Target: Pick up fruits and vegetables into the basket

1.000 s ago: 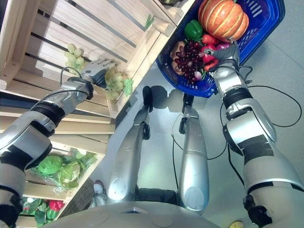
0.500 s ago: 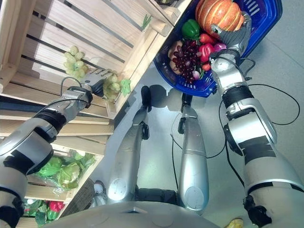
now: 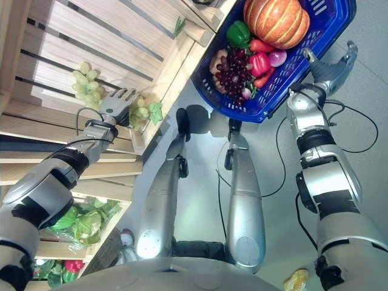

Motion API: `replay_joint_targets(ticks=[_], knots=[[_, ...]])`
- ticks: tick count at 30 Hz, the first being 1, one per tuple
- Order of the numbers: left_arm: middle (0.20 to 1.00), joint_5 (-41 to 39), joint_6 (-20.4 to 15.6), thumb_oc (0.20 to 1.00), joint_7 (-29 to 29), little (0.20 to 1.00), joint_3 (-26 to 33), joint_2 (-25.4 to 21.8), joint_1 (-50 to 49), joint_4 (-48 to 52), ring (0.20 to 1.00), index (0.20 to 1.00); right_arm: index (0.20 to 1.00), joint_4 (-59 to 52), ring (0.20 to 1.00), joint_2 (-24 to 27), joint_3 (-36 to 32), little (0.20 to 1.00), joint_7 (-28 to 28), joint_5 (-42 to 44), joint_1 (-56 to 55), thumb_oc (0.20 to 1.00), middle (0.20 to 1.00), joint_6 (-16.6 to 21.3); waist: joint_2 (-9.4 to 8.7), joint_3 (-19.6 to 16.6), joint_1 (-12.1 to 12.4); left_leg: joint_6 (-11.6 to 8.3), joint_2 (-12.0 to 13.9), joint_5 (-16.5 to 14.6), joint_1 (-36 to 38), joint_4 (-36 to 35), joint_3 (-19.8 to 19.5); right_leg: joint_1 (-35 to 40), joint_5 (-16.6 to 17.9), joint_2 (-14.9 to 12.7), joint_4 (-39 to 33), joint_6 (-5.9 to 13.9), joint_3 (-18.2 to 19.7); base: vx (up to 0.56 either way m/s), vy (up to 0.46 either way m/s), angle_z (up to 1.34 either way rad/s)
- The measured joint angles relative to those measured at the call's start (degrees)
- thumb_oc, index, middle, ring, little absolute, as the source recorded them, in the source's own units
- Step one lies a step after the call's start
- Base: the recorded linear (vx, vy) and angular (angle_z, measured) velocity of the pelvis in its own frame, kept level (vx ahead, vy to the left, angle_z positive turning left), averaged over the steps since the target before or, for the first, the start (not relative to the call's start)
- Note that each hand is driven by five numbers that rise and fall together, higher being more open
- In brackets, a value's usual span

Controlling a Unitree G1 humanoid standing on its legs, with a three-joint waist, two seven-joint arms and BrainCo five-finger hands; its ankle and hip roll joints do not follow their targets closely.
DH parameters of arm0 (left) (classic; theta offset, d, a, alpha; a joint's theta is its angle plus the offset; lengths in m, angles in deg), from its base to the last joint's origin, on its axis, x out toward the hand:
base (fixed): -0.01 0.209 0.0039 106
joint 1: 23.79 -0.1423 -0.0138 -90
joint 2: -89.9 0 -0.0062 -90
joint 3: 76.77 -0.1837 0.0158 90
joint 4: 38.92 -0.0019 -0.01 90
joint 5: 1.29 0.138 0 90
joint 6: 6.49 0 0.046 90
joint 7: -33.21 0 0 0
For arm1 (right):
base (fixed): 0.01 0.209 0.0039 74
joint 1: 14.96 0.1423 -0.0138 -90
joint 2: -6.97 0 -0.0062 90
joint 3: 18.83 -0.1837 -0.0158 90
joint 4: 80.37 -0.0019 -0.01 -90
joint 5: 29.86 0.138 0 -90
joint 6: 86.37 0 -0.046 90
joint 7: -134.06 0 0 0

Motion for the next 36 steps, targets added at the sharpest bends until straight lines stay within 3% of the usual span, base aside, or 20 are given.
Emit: replay_joint_targets(ticks=[6, 16, 17, 18, 19, 20, 36], knots=[[1.000, 2.1, 0.2, 1.000, 3.8, 1.000, 0.0, 0.4, -0.4, -2.2, 1.000, 1.000, 1.000, 6.9, 1.000, 0.2, -0.8, 1.000, 0.5, 2.0, -2.2, 1.000, 1.000, 2.2, -0.31, 0.0, -0.4, -0.09, 0.4, -0.2, -0.3, 0.0, -0.1, 0.0, 0.1, 0.4, -0.7, 0.12, -0.1, 0.00, -0.026, 0.00], [1.000, 4.2, 0.9, 1.000, 5.2, 1.000, 0.0, 0.5, -0.8, -3.4, 1.000, 1.000, 1.000, 7.2, 1.000, 1.6, -0.9, 1.000, 1.4, 3.0, -1.3, 1.000, 1.000, 4.8, -0.90, 0.0, -0.9, -0.22, 0.6, -0.3, -0.4, 0.0, -0.1, 0.0, 0.1, 0.5, -0.9, 0.13, -0.1, 0.00, -0.007, -0.01], [0.937, 4.3, 1.2, 0.937, 5.7, 0.937, 0.0, 0.6, -0.9, -3.5, 0.937, 0.937, 1.000, 7.0, 1.000, 1.5, -0.8, 1.000, 1.4, 3.0, -1.3, 1.000, 1.000, 5.0, -1.08, -0.1, -0.8, -0.22, 0.6, -0.3, -0.4, 0.0, -0.1, 0.0, 0.1, 0.5, -0.9, 0.13, -0.1, 0.00, 0.000, 0.00], [0.517, 4.3, 1.4, 0.517, 6.1, 0.517, 0.0, 0.7, -0.9, -3.5, 0.517, 0.517, 1.000, 7.0, 1.000, 1.5, -0.8, 1.000, 1.4, 3.0, -1.3, 1.000, 1.000, 5.2, -1.34, -0.1, -0.7, -0.24, 0.7, -0.4, -0.4, 0.1, -0.2, 0.0, 0.1, 0.5, -0.9, 0.13, -0.1, 0.00, 0.000, 0.00], [0.401, 4.3, 1.4, 0.401, 6.2, 0.401, 0.0, 0.7, -0.9, -3.5, 0.401, 0.401, 1.000, 7.0, 1.000, 1.6, -0.8, 1.000, 1.3, 3.0, -1.2, 1.000, 1.000, 5.2, -1.43, -0.1, -0.7, -0.23, 0.6, -0.4, -0.5, 0.1, -0.2, 0.0, 0.1, 0.5, -0.9, 0.13, -0.2, 0.00, 0.000, 0.00], [0.200, 4.4, 1.5, 0.200, 6.8, 0.200, 0.0, 0.7, -0.9, -3.5, 0.200, 0.200, 1.000, 7.0, 1.000, 1.6, -0.8, 1.000, 1.3, 3.0, -1.1, 1.000, 1.000, 5.2, -1.46, -0.2, -0.7, -0.22, 0.6, -0.4, -0.5, 0.1, -0.2, 0.0, 0.1, 0.5, -0.9, 0.13, -0.2, 0.00, 0.000, 0.00], [0.200, 6.6, 3.6, 0.200, 7.2, 0.200, 0.3, 1.5, 1.3, -3.9, 0.200, 0.200, 1.000, 6.1, 1.000, 1.4, -0.8, 1.000, 0.9, 2.9, 0.0, 1.000, 1.000, 5.3, -1.96, -0.2, -1.2, -0.15, 0.6, -0.7, -1.9, 1.1, -1.1, -0.2, 0.1, 0.5, -1.1, 0.12, -1.1, 0.00, -0.006, 0.02]])
